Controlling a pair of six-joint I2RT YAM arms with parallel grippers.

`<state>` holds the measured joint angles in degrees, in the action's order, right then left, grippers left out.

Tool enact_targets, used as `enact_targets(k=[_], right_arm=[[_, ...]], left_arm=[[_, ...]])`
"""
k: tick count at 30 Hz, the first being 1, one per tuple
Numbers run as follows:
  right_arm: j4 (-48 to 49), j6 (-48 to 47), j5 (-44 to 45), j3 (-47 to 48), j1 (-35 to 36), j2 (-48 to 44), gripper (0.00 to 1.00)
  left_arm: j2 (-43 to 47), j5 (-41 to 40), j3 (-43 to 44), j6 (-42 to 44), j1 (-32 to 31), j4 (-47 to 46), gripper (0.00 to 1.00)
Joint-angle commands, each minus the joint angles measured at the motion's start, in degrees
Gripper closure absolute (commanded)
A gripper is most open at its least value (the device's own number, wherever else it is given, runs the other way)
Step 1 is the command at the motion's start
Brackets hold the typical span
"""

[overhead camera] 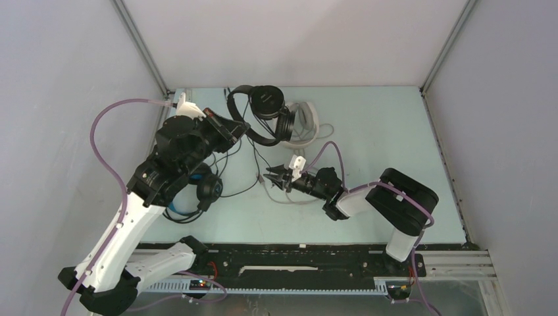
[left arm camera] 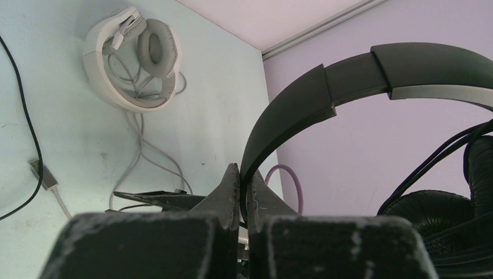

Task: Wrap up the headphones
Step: Wrap the headphones cable around the headphones.

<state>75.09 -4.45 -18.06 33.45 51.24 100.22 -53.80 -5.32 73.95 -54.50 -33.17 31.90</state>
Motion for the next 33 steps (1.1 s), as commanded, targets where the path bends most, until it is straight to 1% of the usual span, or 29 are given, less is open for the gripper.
enact_targets(k=[1, 4, 6, 7, 8, 9, 10, 12, 13, 16, 18, 19, 22, 23, 29, 33], right_arm=[[3.6, 0.6, -0.8, 1.6, -0.4, 1.5, 0.72], [3.5, 0.9, -1.1, 2.6, -0.2, 2.2, 0.72], [3.5, 1.3, -0.9, 2.9, -0.2, 2.6, 0.8], [4.0, 1.8, -1.0, 3.0, -0.3, 2.8, 0.82], [4.6, 2.3, -1.1, 3.1, -0.4, 3.0, 0.82], [5.2, 2.8, -1.2, 3.3, -0.4, 3.3, 0.78], [5.6, 3.1, -1.3, 3.5, -0.3, 3.7, 0.7], [6.0, 3.5, -0.9, 4.3, -0.3, 4.2, 0.59], [6.0, 3.6, -0.5, 4.7, -0.2, 4.5, 0.56], [6.0, 3.9, 0.3, 6.0, -0.3, 5.0, 0.55], [5.7, 3.9, 0.0, 6.8, -0.3, 5.2, 0.6], [5.4, 3.9, -0.2, 7.1, -0.3, 5.2, 0.65], [4.5, 4.1, -0.9, 7.1, -0.4, 5.1, 0.94], [4.1, 4.2, -1.2, 7.0, -0.4, 5.0, 1.0], [5.8, 8.6, -2.0, 2.3, -1.7, 2.4, 1.0], [7.0, 9.5, -0.9, -3.1, -3.0, -0.6, 1.0]], left_arm=[[0.9, 1.4, 2.7, -2.2, 0.5, -4.2, 1.0], [0.8, 1.6, 2.6, -2.3, 0.5, -4.4, 1.0], [0.7, 1.5, 2.6, -2.3, 0.5, -4.3, 1.0], [0.8, 1.4, 2.5, -2.3, 0.5, -4.3, 1.0], [0.9, 1.4, 2.4, -2.2, 0.5, -4.4, 1.0], [0.9, 1.4, 2.3, -2.4, 0.5, -4.5, 1.0], [0.9, 1.6, 2.3, -2.5, 0.5, -4.5, 1.0], [0.9, 1.8, 2.3, -2.5, 0.5, -4.5, 1.0], [1.0, 1.7, 2.3, -2.5, 0.5, -4.4, 1.0], [1.4, 1.6, 2.3, -2.5, 0.5, -4.3, 1.0], [1.4, 1.5, 2.3, -2.3, 0.5, -4.3, 1.0], [1.5, 1.4, 2.3, -2.3, 0.5, -4.3, 1.0], [1.5, 0.8, 2.3, -1.6, 0.5, -4.0, 1.0], [1.6, 0.1, 2.5, -1.0, 0.5, -3.6, 1.0], [1.1, -8.1, 6.8, 6.6, 1.9, 1.3, 1.0], [1.2, -11.0, 9.4, 9.8, 4.9, 3.2, 1.0]])
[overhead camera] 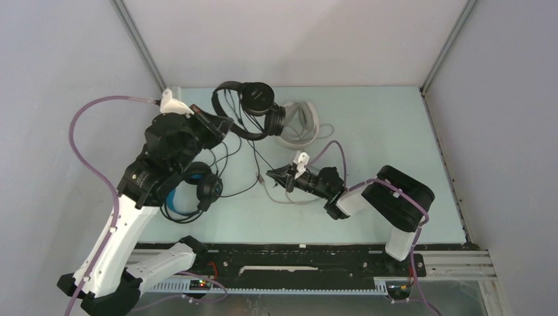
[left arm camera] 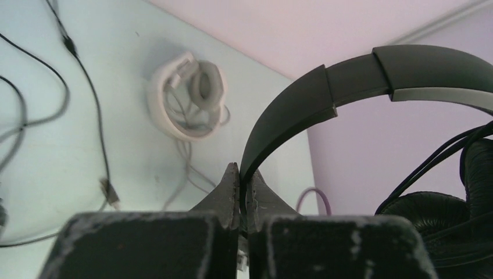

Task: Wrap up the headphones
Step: Wrap the headphones cable around the headphones.

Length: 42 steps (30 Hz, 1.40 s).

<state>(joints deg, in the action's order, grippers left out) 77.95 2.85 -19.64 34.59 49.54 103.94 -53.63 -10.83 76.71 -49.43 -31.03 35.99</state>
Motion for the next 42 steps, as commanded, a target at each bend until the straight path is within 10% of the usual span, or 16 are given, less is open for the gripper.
enact_targets(k=[1, 32, 42], right_arm=[[4.4, 2.4, 0.9, -5.6, -1.6, -5.1, 1.0], [5.5, 13.5, 2.2, -14.9, -13.4, -12.1, 1.0], [-28.5, 20.2, -1.9, -5.1, -19.6, -23.0, 1.0]], left_arm=[[1.0, -5.5, 7.1, 5.1, 3.8, -0.7, 1.0], [-4.5, 6.7, 13.2, 24.4, 9.8, 10.4, 1.0], [-5.4, 17.0, 6.7, 38.2, 8.1, 11.9, 1.0]])
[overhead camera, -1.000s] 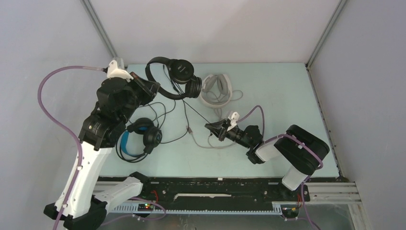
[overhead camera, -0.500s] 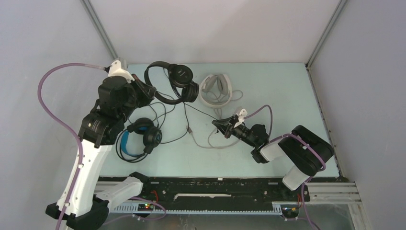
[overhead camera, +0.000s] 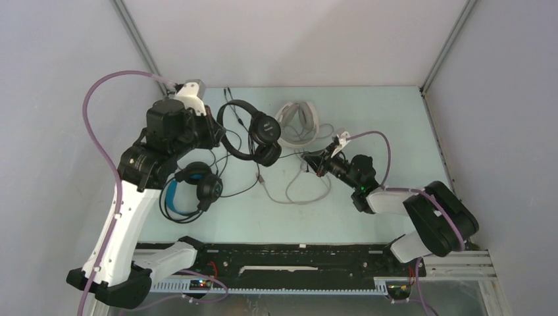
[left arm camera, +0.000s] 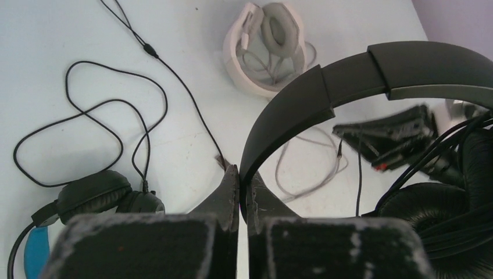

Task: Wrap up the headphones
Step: Wrap the headphones cable around the headphones.

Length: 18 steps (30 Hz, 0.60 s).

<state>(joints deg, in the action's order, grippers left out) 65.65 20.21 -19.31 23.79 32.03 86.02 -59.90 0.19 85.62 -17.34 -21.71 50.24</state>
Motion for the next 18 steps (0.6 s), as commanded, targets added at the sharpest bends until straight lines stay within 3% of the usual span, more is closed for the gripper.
enact_targets(k=[1, 11, 18], right_arm=[[-19.8, 3.0, -3.5, 7.3, -2.7, -6.1, 1.0], [-57.4, -0.4, -12.4, 27.7, -6.2, -11.0, 1.0], [-68.6, 4.7, -21.6, 35.6, -6.2, -11.6, 1.0]], left_arm=[[0.7, 5.9, -3.2, 6.9, -2.0, -2.3, 1.0], [-2.7, -8.7, -6.6, 19.1, -14.3, 0.5, 1.0], [-5.9, -19.2, -7.6, 24.2, -19.3, 0.2, 1.0]])
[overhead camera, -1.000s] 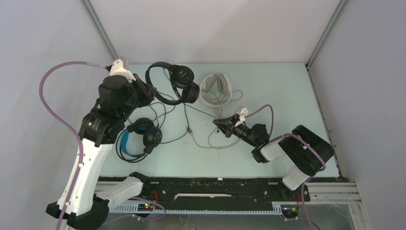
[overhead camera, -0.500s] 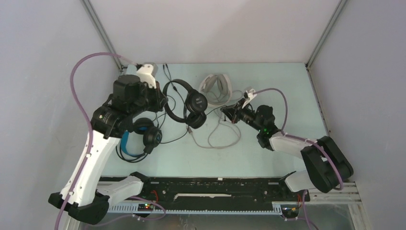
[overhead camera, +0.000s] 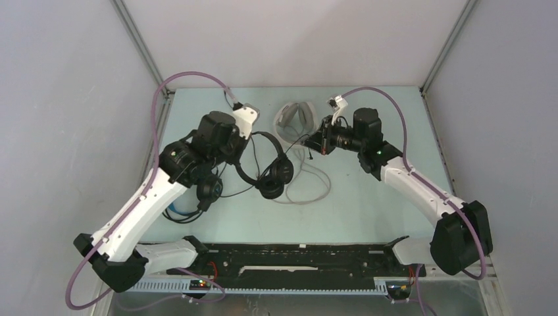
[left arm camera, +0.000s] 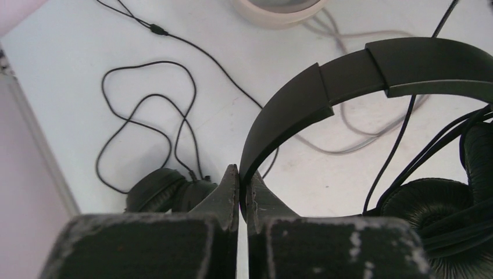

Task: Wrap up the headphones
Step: Wrap the headphones cable around the headphones.

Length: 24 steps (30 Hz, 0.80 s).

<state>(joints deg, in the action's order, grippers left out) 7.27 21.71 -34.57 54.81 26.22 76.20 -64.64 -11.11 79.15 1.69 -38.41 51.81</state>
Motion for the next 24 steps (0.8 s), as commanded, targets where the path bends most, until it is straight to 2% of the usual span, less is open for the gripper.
enact_targets(k=[1, 7, 11, 17, 24], right_arm=[[-11.0, 4.5, -6.6, 5.2, -0.3, -2.1, 1.0], [-10.2, 10.8, -10.7, 7.1, 0.5, -3.7, 1.0], [-7.8, 14.5, -12.2, 7.5, 2.7, -3.7, 1.0], [-6.0, 15.8, -10.1, 9.8, 7.4, -2.0, 1.0], [-9.2, 16.5, -5.3, 12.6, 11.7, 0.1, 1.0]], left_arm=[[-1.6, -9.1, -1.5, 5.8, -3.0, -1.6, 1.0], [-3.8, -15.9, -2.4, 6.8, -4.4, -2.7, 1.0], [-4.9, -17.6, -2.5, 6.0, -4.9, -3.3, 1.0], [-7.1, -21.5, -0.7, 1.2, -4.9, -1.8, 1.0], [-9.0, -25.0, 1.3, -7.1, -5.0, 0.3, 1.0]])
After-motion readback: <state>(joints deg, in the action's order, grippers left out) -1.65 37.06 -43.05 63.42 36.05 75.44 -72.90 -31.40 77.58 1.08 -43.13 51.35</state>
